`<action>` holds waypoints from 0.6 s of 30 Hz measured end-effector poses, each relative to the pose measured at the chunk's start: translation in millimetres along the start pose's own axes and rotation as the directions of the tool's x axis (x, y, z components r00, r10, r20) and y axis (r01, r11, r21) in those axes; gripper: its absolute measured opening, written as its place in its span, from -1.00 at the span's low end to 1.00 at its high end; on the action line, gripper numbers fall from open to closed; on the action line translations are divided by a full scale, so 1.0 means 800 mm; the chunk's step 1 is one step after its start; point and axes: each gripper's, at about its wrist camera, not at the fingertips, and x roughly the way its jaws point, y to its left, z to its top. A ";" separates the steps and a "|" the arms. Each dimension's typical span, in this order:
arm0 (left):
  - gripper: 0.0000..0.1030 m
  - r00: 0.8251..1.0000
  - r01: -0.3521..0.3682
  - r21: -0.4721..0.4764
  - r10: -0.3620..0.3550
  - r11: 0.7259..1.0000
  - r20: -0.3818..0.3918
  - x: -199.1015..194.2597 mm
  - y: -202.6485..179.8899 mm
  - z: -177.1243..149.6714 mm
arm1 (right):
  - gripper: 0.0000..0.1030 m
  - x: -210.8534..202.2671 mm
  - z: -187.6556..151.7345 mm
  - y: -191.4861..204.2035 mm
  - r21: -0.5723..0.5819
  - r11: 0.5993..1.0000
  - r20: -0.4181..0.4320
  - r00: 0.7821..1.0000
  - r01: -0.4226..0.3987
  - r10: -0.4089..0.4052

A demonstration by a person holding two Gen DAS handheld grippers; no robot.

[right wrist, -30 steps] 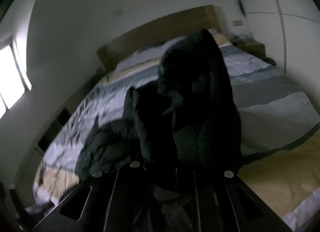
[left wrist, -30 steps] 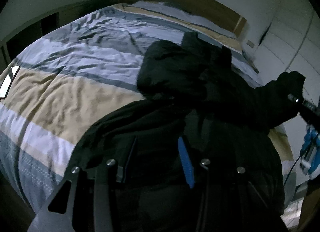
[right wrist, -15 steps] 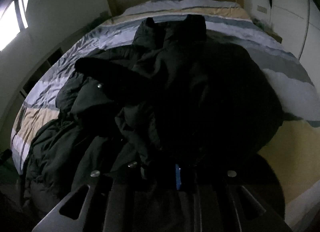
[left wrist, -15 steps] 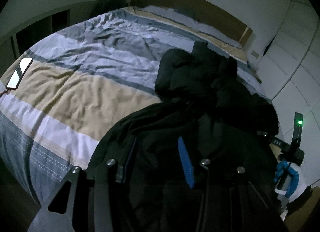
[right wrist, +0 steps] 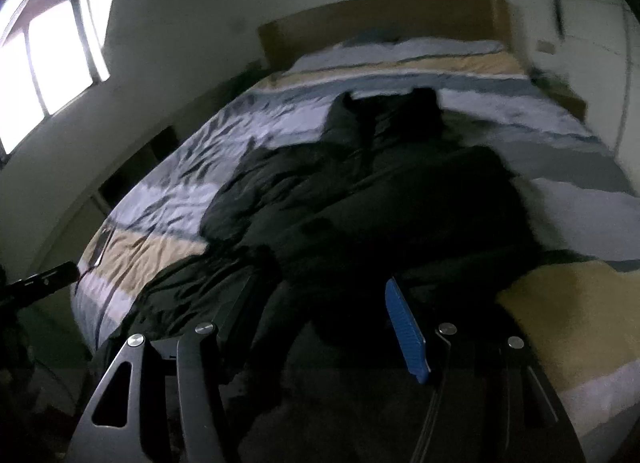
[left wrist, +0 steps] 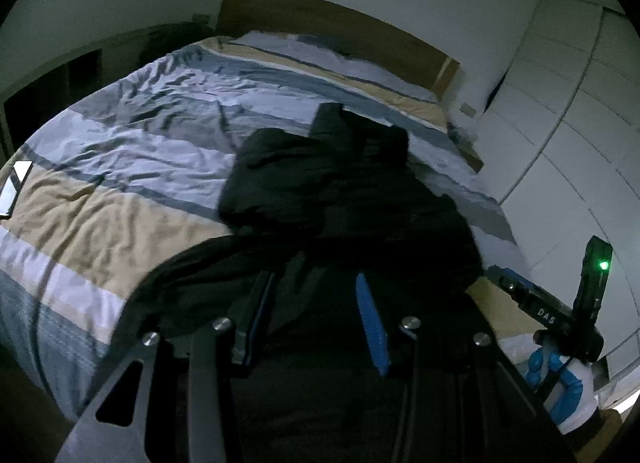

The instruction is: Fold large clothes

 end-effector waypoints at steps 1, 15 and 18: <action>-0.22 1.000 0.007 0.006 -0.007 1.000 -0.003 0.006 -0.013 0.002 | 0.20 -0.008 0.002 -0.011 0.010 1.000 0.013 1.000 0.022 -0.022; -0.22 0.995 0.072 0.158 -0.060 0.985 -0.074 0.202 -0.191 0.043 | 0.20 0.030 0.053 -0.115 0.056 0.989 0.043 0.990 0.134 -0.136; -0.22 0.996 0.057 0.178 -0.042 0.982 -0.084 0.254 -0.207 0.045 | 0.20 0.062 0.060 -0.128 0.048 0.990 0.031 0.991 0.130 -0.132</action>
